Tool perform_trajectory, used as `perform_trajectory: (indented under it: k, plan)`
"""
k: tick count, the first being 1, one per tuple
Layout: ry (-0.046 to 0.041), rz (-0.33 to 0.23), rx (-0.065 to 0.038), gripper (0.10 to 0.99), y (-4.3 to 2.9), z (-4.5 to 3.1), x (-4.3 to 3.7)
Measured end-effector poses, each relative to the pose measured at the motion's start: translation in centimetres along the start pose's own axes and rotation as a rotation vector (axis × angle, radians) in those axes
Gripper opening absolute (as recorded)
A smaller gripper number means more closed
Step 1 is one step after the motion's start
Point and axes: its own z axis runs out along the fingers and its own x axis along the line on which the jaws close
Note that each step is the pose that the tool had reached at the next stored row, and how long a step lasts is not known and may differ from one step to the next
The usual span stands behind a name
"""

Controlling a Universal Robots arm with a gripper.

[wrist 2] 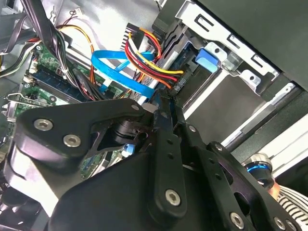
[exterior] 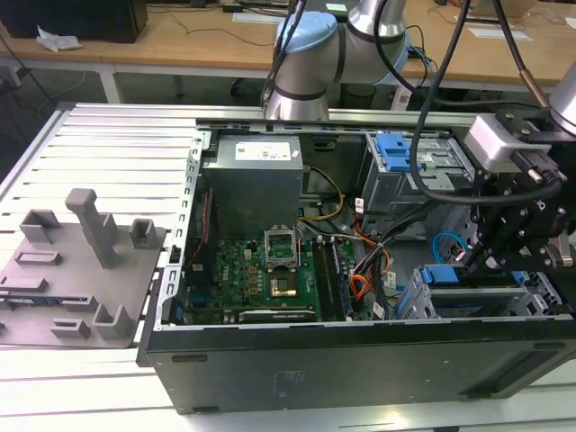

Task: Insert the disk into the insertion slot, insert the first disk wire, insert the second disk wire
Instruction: 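Insert the second disk wire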

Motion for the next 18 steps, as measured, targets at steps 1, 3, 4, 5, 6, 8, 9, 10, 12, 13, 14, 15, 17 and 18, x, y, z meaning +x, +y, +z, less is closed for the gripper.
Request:
perform_trajectory:
  k: [1,3,4,5,6,8,9,10,12,13,14,15,17,18]
  plan:
    - [0.0001,0.0,0.0,0.176,0.0,0.0,0.0]
    - [0.0004,0.0,0.0,0.235,0.04,-0.68,0.01]
    - [0.0005,0.0,0.0,0.235,0.06,-1.02,0.0]
    - [0.0005,0.0,0.0,0.235,0.08,-1.28,0.0]
    - [0.0005,0.0,0.0,0.235,0.1,-1.67,-0.03]
    - [0.0007,0.0,0.0,0.157,0.13,-2.26,-0.09]
    - [0.0006,0.0,0.0,0.106,0.16,-2.85,-0.1]
    - [0.0006,0.0,0.0,0.106,0.18,-3.16,-0.11]
    - [0.0007,0.0,0.001,0.106,0.43,-3.2,-0.12]
    - [0.0006,0.0,0.003,0.106,0.66,-3.17,-0.13]
    - [0.0009,0.0,0.003,0.106,0.72,-3.18,-0.13]
    - [0.001,0.0,0.003,0.106,0.73,-3.19,-0.13]
    - [0.0008,0.0,0.003,0.106,0.75,-3.18,-0.14]
    - [0.0008,0.0,0.003,0.106,0.75,-3.18,-0.14]
